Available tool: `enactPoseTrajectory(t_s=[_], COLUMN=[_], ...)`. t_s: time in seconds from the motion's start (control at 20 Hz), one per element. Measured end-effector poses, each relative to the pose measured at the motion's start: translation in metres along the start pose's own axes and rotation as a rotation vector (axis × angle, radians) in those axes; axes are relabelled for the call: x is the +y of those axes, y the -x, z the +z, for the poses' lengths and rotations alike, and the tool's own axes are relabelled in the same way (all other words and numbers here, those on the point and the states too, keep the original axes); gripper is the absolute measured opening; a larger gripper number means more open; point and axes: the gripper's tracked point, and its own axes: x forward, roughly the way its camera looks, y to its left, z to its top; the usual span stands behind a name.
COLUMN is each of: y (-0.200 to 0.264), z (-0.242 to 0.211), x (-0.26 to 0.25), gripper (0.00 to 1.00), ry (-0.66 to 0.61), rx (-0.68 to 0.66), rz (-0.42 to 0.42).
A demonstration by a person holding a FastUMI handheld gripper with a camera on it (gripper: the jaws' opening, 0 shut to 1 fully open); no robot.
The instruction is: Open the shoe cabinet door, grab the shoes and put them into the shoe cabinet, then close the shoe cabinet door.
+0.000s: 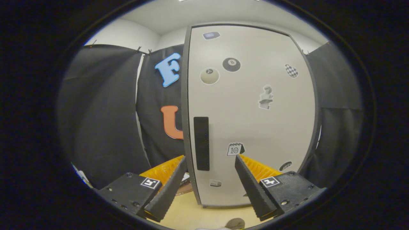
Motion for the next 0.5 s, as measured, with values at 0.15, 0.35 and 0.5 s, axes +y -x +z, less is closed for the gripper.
enactPoseTrajectory(t_s=[0.15,0.35,0.5], y=[-0.04,-0.066,-0.062], z=[-0.001,0.001,0.013], x=[0.008,0.01,0.029], gripper=[0.99,0.94,0.7], ry=[-0.001,-0.041,-0.05], rx=[0.014,0.011,-0.013], rz=[0.011,0.003,0.078])
